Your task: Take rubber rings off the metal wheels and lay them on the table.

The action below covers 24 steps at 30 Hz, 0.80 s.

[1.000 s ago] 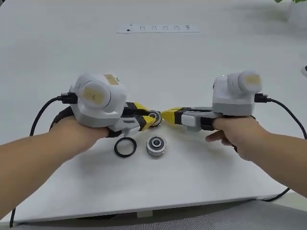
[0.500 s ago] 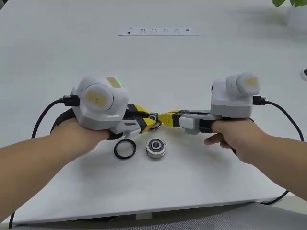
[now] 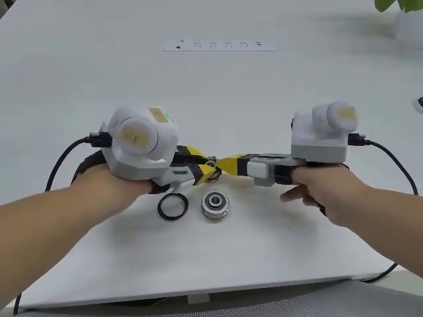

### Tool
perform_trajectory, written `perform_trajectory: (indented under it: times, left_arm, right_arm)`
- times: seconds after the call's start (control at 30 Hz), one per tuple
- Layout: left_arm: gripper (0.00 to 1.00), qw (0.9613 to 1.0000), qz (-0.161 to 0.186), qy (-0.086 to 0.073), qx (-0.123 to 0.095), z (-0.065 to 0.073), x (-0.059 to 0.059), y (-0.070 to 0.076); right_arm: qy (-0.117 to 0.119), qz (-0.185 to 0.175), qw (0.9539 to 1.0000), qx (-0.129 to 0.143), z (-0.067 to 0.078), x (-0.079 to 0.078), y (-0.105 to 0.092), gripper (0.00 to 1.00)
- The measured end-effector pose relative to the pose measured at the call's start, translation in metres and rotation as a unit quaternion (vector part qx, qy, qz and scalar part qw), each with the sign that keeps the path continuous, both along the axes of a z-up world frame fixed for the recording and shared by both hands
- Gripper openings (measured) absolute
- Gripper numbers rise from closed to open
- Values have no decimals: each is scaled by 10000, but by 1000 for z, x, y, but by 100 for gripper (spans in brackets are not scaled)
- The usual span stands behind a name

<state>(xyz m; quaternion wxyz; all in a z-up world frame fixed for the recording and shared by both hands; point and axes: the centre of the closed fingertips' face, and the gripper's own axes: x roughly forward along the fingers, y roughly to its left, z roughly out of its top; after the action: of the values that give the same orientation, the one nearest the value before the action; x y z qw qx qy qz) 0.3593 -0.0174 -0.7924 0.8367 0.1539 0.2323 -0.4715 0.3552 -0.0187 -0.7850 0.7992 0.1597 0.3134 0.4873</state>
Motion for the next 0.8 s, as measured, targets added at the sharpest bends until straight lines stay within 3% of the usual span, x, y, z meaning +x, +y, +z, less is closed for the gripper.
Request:
perform_trajectory:
  times: [0.8]
  left_arm:
    - [12, 10000, -56, -13, 45, 0, 1, 0]
  right_arm:
    - [83, 7, 9999, 123, 5, -3, 0, 0]
